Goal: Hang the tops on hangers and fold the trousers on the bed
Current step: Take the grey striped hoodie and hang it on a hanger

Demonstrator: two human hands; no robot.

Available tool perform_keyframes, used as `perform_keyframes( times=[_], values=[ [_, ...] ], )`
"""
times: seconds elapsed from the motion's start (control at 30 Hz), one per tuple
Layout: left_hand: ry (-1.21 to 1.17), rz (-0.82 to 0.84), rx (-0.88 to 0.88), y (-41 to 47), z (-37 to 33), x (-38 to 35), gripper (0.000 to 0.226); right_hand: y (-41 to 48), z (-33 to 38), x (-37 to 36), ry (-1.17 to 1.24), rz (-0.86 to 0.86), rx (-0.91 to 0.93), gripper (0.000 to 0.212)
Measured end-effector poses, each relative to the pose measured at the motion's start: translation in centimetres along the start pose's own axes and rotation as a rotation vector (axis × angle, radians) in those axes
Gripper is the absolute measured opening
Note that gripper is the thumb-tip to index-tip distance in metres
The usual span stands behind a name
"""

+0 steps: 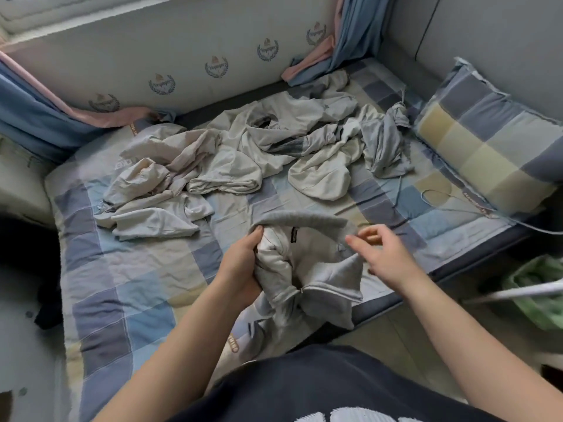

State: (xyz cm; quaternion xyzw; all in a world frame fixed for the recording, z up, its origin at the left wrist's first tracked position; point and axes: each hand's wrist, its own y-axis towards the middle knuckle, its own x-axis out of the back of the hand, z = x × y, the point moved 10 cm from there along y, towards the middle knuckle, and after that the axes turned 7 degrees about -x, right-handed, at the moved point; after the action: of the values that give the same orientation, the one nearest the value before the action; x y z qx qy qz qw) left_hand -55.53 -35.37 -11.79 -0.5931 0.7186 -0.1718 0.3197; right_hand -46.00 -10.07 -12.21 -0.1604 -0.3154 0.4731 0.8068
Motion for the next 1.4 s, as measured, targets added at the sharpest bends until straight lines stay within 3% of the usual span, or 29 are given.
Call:
perform_keyframes(
  times=[0.13,0.23,0.3,0.37,0.4,0.53,0.6,0.73,0.83,0.97,1.13,1.27,1.4],
  values=[
    [0.064,0.127,0.040,-1.6,-0.3,0.3,0.034,-2.7,-2.6,-4.1,-0.214,0.003,-0.084,0.064],
    [0.113,0.222,0.062,-2.3,0.0,2.0,0.037,-4.2,-4.6,-7.3,-0.144,0.015,-0.212,0.067],
    [0.145,0.266,0.066,-2.6,-0.3,3.8,0.037,-5.5,-6.1,-10.2,0.037,0.057,-0.288,0.054],
    [0.187,0.310,0.041,-2.7,-0.7,5.5,0.036,-7.1,-7.1,-11.7,0.230,0.012,-0.277,0.020],
    [0.212,0.320,0.023,-2.6,-0.9,6.4,0.035,-8.3,-7.5,-11.6,0.314,-0.054,-0.251,0.009],
    [0.398,0.423,-0.054,-3.3,-0.6,7.6,0.026,-15.5,-9.2,-8.5,0.561,-0.386,-0.173,0.022],
    [0.528,0.541,-0.129,-5.0,-0.1,5.8,0.023,-20.7,-9.9,-6.5,0.618,-0.550,-0.127,0.026],
    [0.670,0.813,-0.243,-11.0,1.1,-0.7,0.052,-31.9,-10.6,-2.4,0.693,-0.821,-0.052,0.018],
    [0.735,1.045,-0.305,-16.7,2.9,-6.1,0.041,-40.2,-11.4,0.6,0.733,-1.025,-0.020,0.020],
    [0.782,1.246,-0.318,-24.3,6.5,-12.8,0.059,-50.1,-13.0,4.4,0.718,-1.261,0.010,0.026],
    [0.777,1.485,-0.254,-35.5,12.4,-20.6,0.061,-60.4,-16.5,9.7,0.700,-1.511,0.012,0.028],
    [0.739,1.669,-0.220,-45.7,17.7,-26.5,0.042,-69.0,-19.9,15.0,0.680,-1.713,0.049,0.021],
    [0.644,1.797,-0.204,-55.9,22.9,-32.6,0.046,-77.4,-23.5,20.5,0.620,-1.879,0.064,0.018]
  ],
)
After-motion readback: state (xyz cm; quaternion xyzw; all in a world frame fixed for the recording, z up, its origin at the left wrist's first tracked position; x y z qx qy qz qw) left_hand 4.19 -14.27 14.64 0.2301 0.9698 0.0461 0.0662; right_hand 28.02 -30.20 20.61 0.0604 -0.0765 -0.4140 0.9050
